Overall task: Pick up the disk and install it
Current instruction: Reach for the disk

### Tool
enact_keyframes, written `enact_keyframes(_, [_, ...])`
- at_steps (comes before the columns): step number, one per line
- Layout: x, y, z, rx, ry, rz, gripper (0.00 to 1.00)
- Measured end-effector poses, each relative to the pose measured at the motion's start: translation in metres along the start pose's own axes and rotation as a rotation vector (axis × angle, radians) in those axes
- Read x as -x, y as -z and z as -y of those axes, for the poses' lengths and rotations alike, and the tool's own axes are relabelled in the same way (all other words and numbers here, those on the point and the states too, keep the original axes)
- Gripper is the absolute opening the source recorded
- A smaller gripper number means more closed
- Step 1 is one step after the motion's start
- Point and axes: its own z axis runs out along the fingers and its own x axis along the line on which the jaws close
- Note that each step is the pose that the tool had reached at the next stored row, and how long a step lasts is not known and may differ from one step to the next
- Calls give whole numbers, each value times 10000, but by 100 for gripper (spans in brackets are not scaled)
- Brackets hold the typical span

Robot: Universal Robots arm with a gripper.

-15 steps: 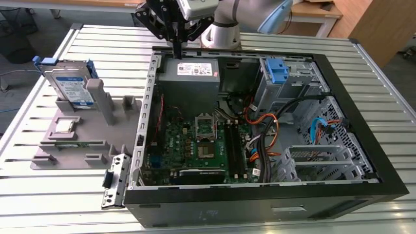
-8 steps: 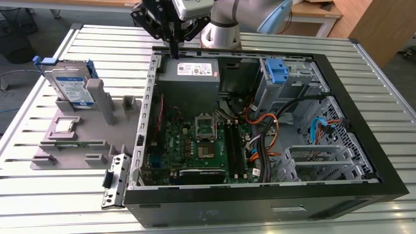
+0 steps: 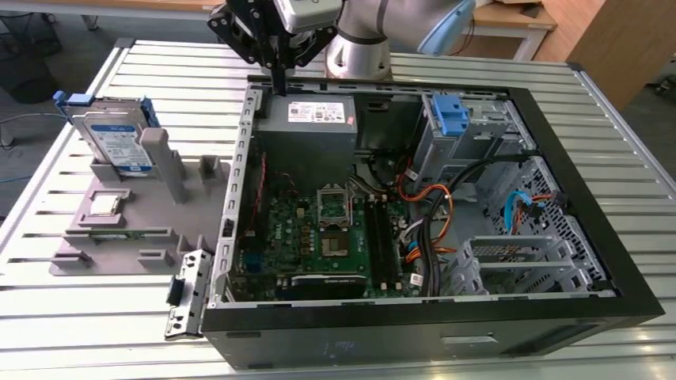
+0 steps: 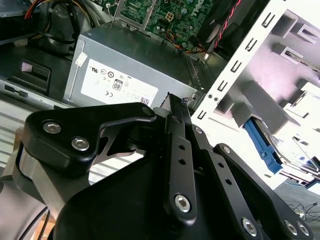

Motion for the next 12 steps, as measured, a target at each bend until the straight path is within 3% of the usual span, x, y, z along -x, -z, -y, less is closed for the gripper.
enact_keyframes(6, [-30, 0, 3, -1, -1, 0, 10])
enact_keyframes(12, [-113, -2, 9, 0, -3, 1, 10])
